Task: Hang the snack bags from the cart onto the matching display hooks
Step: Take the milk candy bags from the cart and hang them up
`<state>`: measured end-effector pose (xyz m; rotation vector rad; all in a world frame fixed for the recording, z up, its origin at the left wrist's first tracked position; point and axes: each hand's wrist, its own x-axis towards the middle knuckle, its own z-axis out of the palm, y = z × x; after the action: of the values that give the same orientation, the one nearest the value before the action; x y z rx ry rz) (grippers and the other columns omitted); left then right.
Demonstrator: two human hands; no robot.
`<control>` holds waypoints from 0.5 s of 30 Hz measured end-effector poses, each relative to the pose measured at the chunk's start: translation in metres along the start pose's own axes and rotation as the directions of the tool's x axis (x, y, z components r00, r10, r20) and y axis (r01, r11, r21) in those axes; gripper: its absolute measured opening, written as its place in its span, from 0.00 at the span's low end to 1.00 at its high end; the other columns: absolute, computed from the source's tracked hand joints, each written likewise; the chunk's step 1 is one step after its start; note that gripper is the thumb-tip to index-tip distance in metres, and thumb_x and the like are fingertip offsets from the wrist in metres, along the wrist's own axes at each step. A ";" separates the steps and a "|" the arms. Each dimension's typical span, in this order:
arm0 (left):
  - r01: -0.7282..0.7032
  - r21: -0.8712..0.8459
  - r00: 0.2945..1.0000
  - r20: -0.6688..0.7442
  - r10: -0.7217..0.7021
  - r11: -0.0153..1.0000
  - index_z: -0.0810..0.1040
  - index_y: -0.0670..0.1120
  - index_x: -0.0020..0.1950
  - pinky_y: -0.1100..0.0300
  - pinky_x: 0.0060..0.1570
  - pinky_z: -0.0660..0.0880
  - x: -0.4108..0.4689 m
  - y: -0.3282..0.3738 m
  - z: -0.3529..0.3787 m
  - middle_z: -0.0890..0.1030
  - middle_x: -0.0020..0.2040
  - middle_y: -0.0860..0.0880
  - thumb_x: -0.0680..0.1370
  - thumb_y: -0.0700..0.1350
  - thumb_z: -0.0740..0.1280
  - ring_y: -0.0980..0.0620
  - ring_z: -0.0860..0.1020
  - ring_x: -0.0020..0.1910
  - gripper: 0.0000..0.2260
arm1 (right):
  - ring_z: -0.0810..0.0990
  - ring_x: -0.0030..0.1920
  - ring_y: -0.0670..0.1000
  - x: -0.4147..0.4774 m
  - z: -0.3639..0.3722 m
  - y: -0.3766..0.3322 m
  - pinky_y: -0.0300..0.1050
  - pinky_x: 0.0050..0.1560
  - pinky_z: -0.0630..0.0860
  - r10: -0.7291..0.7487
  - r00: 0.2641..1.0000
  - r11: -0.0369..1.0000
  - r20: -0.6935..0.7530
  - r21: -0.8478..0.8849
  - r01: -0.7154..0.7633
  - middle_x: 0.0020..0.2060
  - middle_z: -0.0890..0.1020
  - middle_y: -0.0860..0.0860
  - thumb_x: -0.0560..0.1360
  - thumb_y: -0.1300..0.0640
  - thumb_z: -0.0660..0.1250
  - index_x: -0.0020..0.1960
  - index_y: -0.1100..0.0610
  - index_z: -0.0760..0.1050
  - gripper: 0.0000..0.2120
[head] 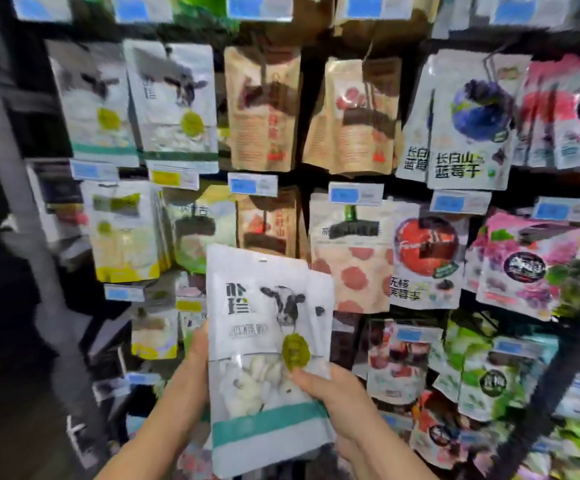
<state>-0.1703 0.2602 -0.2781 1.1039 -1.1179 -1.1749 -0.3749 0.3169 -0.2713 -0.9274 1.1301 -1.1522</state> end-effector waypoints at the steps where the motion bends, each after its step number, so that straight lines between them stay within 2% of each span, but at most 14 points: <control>1: 0.010 -0.136 0.999 -0.047 -0.016 0.991 0.69 0.37 0.67 0.51 0.53 0.72 0.002 0.005 -0.020 0.71 0.65 0.39 0.79 0.51 0.55 0.41 0.74 0.49 0.22 | 0.85 0.42 0.56 0.007 0.013 -0.001 0.53 0.50 0.79 -0.007 1.000 1.000 -0.003 -0.015 0.007 0.43 0.86 0.60 0.57 0.55 0.79 0.45 0.61 0.85 0.19; 2: 0.070 -0.149 0.998 0.006 -0.070 0.986 0.73 0.38 0.57 0.52 0.47 0.72 0.000 0.015 -0.032 0.75 0.60 0.34 0.80 0.49 0.56 0.42 0.73 0.44 0.16 | 0.85 0.42 0.56 0.014 0.025 -0.004 0.51 0.46 0.80 -0.021 1.000 1.000 0.004 -0.017 0.022 0.43 0.86 0.59 0.59 0.56 0.79 0.48 0.62 0.84 0.20; 3: 0.109 -0.099 0.994 0.044 -0.105 0.989 0.75 0.35 0.52 0.52 0.47 0.72 -0.002 0.023 -0.044 0.77 0.53 0.31 0.81 0.48 0.57 0.40 0.74 0.44 0.17 | 0.85 0.41 0.56 0.022 0.035 -0.007 0.48 0.43 0.80 -0.029 0.999 0.998 0.025 -0.046 0.030 0.43 0.86 0.59 0.61 0.58 0.79 0.50 0.62 0.83 0.19; 4: 0.102 -0.027 0.989 0.106 -0.098 0.994 0.78 0.36 0.52 0.51 0.51 0.73 -0.002 0.023 -0.050 0.80 0.53 0.33 0.82 0.50 0.58 0.40 0.78 0.49 0.18 | 0.85 0.40 0.55 0.028 0.045 -0.010 0.46 0.40 0.80 -0.035 0.999 0.998 0.039 -0.050 0.037 0.42 0.86 0.58 0.63 0.59 0.79 0.50 0.62 0.82 0.17; 5: 0.093 -0.125 0.987 0.141 -0.075 0.988 0.81 0.41 0.55 0.50 0.56 0.73 -0.007 0.031 -0.053 0.83 0.53 0.39 0.79 0.55 0.63 0.43 0.81 0.53 0.18 | 0.85 0.39 0.55 0.033 0.055 -0.012 0.45 0.38 0.80 -0.039 0.998 0.997 0.055 -0.066 0.043 0.41 0.86 0.57 0.64 0.60 0.78 0.50 0.61 0.82 0.15; 7: 0.184 -0.173 0.977 0.139 -0.161 0.968 0.81 0.48 0.60 0.42 0.64 0.71 -0.004 0.038 -0.064 0.83 0.57 0.45 0.70 0.60 0.72 0.42 0.80 0.58 0.24 | 0.85 0.37 0.53 0.041 0.073 -0.015 0.45 0.37 0.79 -0.050 0.997 0.995 0.066 -0.086 0.055 0.39 0.86 0.56 0.68 0.62 0.77 0.47 0.60 0.82 0.09; 8: 0.158 -0.181 0.982 0.130 -0.136 0.971 0.79 0.48 0.62 0.41 0.64 0.70 0.001 0.037 -0.077 0.83 0.57 0.45 0.71 0.58 0.72 0.41 0.80 0.58 0.23 | 0.84 0.36 0.53 0.043 0.082 -0.017 0.44 0.36 0.79 -0.052 0.997 0.993 0.061 -0.099 0.058 0.38 0.86 0.56 0.69 0.63 0.76 0.45 0.60 0.82 0.06; 10: 0.160 -0.239 0.984 0.109 -0.138 0.958 0.79 0.45 0.61 0.42 0.61 0.73 0.009 0.041 -0.089 0.84 0.55 0.43 0.77 0.51 0.65 0.40 0.81 0.55 0.16 | 0.84 0.35 0.52 0.049 0.091 -0.017 0.43 0.37 0.78 -0.075 0.993 0.982 0.090 -0.169 0.089 0.36 0.86 0.55 0.70 0.63 0.75 0.41 0.59 0.82 0.03; 12: 0.194 -0.274 0.980 0.102 -0.172 0.942 0.79 0.43 0.59 0.43 0.58 0.74 0.009 0.045 -0.093 0.84 0.53 0.42 0.80 0.46 0.60 0.39 0.82 0.53 0.12 | 0.83 0.35 0.49 0.051 0.094 -0.018 0.39 0.35 0.77 -0.075 0.984 0.968 0.165 -0.227 0.111 0.33 0.85 0.50 0.70 0.63 0.76 0.35 0.57 0.81 0.06; 14: 0.197 -0.319 0.980 0.097 -0.175 0.927 0.77 0.42 0.63 0.40 0.65 0.69 0.014 0.039 -0.098 0.83 0.56 0.42 0.77 0.47 0.64 0.40 0.80 0.58 0.16 | 0.82 0.35 0.42 0.053 0.097 -0.019 0.32 0.36 0.74 -0.088 0.970 0.928 0.227 -0.336 0.163 0.30 0.84 0.44 0.70 0.62 0.76 0.35 0.55 0.80 0.08; 15: 0.206 -0.334 0.978 0.108 -0.179 0.920 0.75 0.42 0.66 0.40 0.68 0.66 0.017 0.036 -0.101 0.82 0.59 0.43 0.73 0.50 0.69 0.40 0.78 0.62 0.23 | 0.83 0.38 0.41 0.059 0.097 -0.018 0.32 0.39 0.75 -0.078 0.963 0.908 0.259 -0.380 0.176 0.34 0.86 0.42 0.70 0.60 0.77 0.39 0.54 0.82 0.05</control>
<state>-0.0652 0.2502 -0.2529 0.9160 -0.8294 -1.5141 -0.2820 0.2548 -0.2448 -1.4380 1.1388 -0.8927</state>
